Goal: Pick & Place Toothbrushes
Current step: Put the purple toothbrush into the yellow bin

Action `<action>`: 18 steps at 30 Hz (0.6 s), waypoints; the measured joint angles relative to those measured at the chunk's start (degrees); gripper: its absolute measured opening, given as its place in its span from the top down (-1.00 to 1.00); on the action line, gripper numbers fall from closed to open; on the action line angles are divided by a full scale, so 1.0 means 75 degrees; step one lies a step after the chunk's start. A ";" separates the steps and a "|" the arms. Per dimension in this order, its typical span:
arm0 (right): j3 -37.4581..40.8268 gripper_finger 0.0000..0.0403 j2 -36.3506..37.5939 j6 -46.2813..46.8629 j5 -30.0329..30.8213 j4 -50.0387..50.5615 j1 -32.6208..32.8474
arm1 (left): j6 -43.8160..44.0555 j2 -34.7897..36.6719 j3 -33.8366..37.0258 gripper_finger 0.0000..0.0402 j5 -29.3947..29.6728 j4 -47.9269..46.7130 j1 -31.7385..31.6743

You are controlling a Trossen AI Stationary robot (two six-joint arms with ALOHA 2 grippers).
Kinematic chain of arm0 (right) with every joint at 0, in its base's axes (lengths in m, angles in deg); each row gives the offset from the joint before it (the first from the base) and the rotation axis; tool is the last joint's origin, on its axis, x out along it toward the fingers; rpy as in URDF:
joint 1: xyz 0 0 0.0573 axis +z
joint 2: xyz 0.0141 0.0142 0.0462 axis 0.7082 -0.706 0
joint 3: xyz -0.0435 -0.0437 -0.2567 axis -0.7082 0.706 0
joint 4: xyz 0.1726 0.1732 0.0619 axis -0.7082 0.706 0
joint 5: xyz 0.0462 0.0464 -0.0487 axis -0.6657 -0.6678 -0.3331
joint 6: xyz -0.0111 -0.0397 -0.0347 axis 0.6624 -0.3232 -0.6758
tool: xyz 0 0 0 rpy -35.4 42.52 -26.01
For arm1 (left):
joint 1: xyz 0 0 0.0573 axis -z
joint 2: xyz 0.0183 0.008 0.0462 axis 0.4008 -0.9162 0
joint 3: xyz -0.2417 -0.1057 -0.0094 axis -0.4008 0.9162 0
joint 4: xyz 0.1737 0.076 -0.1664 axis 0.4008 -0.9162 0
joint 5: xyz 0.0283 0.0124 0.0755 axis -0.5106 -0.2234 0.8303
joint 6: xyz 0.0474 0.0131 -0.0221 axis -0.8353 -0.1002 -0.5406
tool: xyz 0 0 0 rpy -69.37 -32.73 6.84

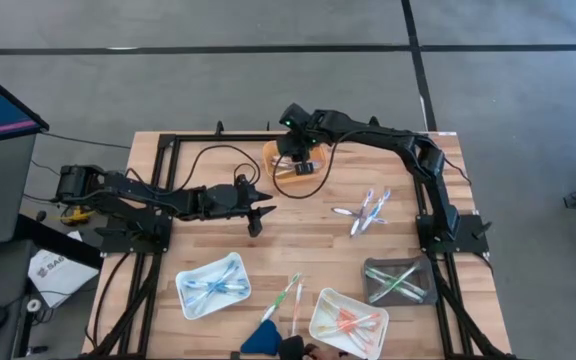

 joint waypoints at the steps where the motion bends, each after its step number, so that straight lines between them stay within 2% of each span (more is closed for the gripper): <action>1: 0.0000 0.38 0.0000 0.0000 -0.0003 0.0010 0.0000 | 0.0003 0.0000 0.0000 0.26 0.0000 0.0000 0.0000; 5: -0.0003 0.22 0.0041 0.0222 0.0226 0.0056 0.0023 | 0.0012 0.0000 0.0000 0.26 0.0003 -0.0003 0.0000; 8: -0.0191 0.18 0.0163 0.0311 0.1199 0.0295 0.0088 | 0.0032 0.0002 0.0000 0.26 0.0005 -0.0005 0.0000; 12: -0.0608 0.18 0.0537 0.0317 0.2440 0.1407 0.0152 | 0.0047 0.0003 0.0000 0.26 0.0006 -0.0004 0.0000; 18: -0.0787 0.27 0.1571 0.1227 0.2516 0.2545 0.0108 | 0.0047 0.0003 0.0000 0.26 0.0009 -0.0005 0.0000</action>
